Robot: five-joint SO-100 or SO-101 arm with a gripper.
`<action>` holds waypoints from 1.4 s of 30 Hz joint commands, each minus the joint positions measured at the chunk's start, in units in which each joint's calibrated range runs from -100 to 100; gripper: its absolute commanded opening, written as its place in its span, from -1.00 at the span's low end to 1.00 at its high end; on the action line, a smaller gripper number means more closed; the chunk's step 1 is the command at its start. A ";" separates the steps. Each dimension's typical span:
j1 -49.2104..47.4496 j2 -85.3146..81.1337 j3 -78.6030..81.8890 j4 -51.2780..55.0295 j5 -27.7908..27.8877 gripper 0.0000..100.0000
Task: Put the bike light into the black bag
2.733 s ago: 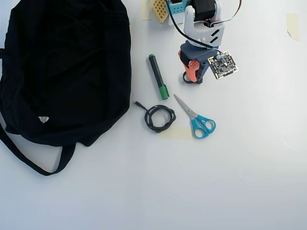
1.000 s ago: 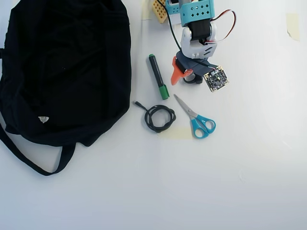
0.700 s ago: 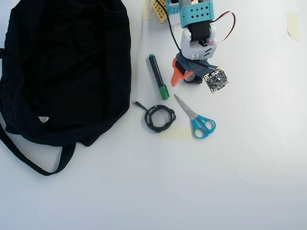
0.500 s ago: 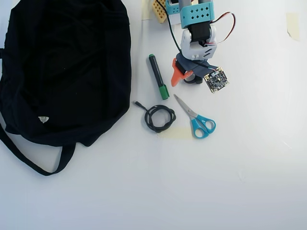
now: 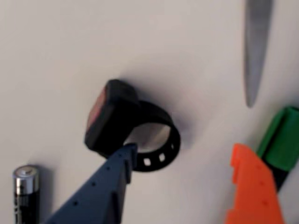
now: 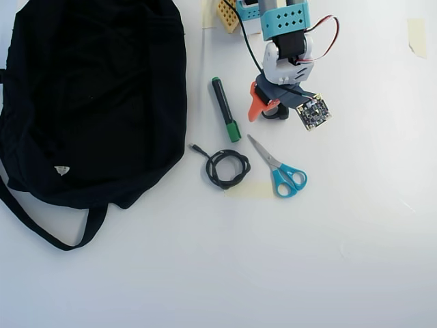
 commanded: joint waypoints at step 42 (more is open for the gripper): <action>-0.83 -1.70 3.11 -12.87 -3.90 -0.96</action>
